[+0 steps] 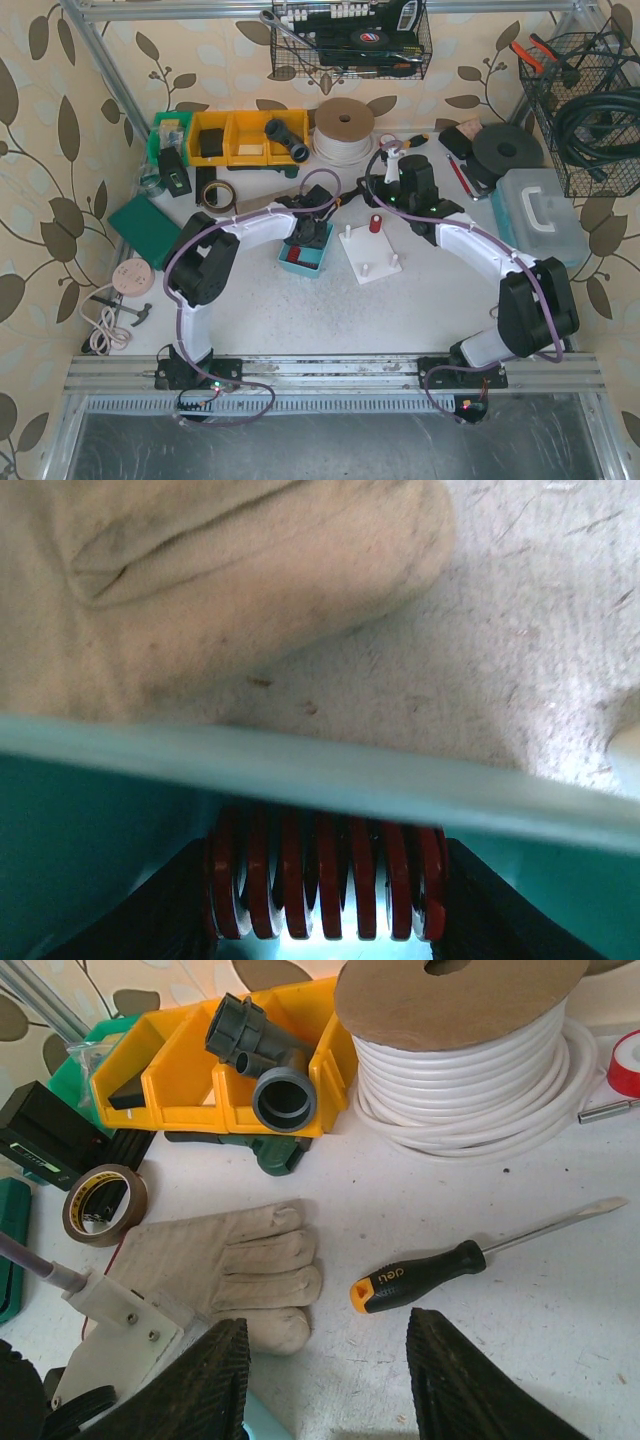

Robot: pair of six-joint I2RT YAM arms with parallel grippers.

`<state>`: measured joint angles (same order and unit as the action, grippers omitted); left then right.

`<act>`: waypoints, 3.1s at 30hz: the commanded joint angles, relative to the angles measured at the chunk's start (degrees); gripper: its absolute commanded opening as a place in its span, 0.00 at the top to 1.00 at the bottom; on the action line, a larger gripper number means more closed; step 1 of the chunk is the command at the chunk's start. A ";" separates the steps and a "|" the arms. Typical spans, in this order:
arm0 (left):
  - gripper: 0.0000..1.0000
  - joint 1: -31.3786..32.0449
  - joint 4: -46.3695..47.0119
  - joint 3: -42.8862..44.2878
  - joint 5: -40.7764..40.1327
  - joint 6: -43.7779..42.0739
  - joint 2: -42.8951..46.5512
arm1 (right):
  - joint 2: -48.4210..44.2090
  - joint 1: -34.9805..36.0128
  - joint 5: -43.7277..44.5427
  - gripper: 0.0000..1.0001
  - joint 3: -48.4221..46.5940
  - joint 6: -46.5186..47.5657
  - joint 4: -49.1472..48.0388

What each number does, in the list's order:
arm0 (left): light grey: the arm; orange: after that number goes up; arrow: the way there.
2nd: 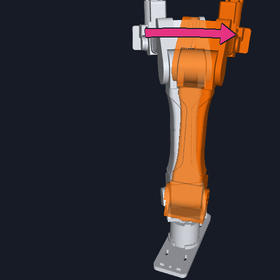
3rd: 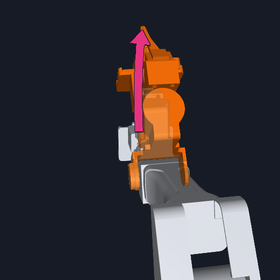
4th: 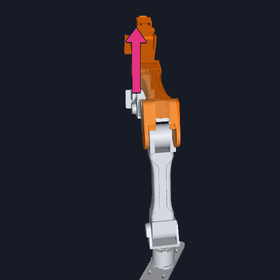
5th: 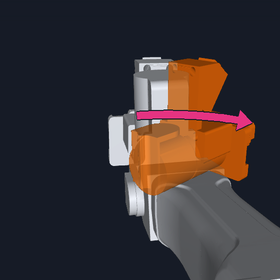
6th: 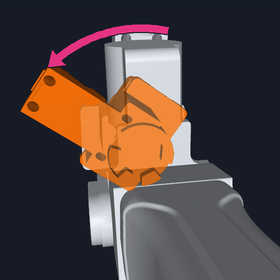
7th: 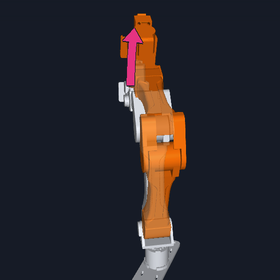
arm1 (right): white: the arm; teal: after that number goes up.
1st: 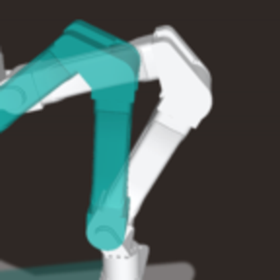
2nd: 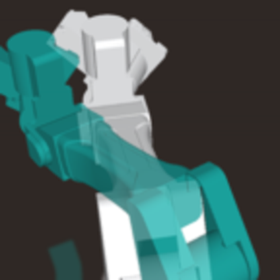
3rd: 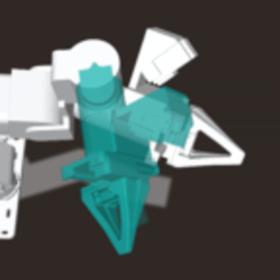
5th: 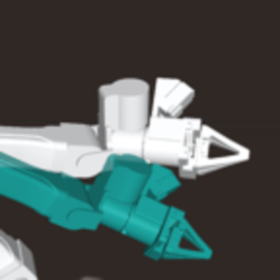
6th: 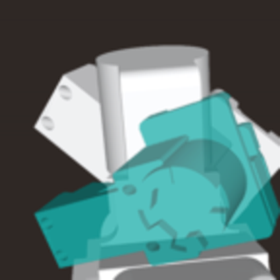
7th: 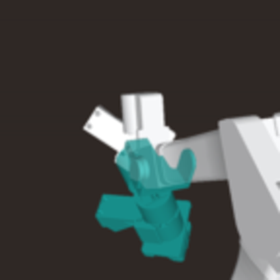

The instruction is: Install the large spring

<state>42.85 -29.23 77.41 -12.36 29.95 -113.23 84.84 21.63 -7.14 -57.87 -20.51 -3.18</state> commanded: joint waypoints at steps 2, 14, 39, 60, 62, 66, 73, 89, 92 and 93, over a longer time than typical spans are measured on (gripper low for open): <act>0.71 0.30 -9.25 0.44 -0.64 0.79 3.72 | -2.33 0.08 -0.73 0.55 0.47 -0.36 -1.59; 0.73 0.22 -5.36 -1.98 6.00 5.10 14.90 | -5.72 0.17 -3.38 0.53 3.15 -2.54 -6.66; 0.75 -4.03 11.72 -14.31 26.12 27.43 42.13 | -27.73 0.08 -13.90 0.49 21.89 -15.72 -21.60; 0.82 -6.85 23.82 -17.60 38.07 48.83 51.80 | -38.85 18.79 -10.77 0.42 37.80 -0.34 -30.74; 0.82 -6.89 22.64 -17.95 38.03 48.90 52.48 | -37.39 21.65 -9.42 0.42 35.97 1.22 -30.36; 0.82 -6.52 22.77 -20.18 37.76 49.82 54.06 | -34.09 24.95 -6.88 0.46 32.01 4.10 -28.86; 0.82 -5.45 22.14 -21.42 39.65 48.47 53.97 | -31.37 25.48 -3.18 0.51 28.60 7.86 -26.37; 0.82 -3.61 23.84 -24.14 43.56 45.67 51.71 | -37.55 21.85 -0.04 0.46 33.89 2.54 -27.20; 0.82 -3.65 22.59 -23.90 43.56 45.46 52.05 | -37.07 18.92 -2.98 0.46 35.71 -1.10 -31.20; 0.83 -3.63 22.29 -23.81 43.56 45.39 52.13 | -36.91 18.60 -3.66 0.46 36.13 -1.94 -32.48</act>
<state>38.74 -8.05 52.36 29.10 76.38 -63.05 47.66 42.35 -7.90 -24.18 -17.87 -29.74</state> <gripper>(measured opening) 0.521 0.542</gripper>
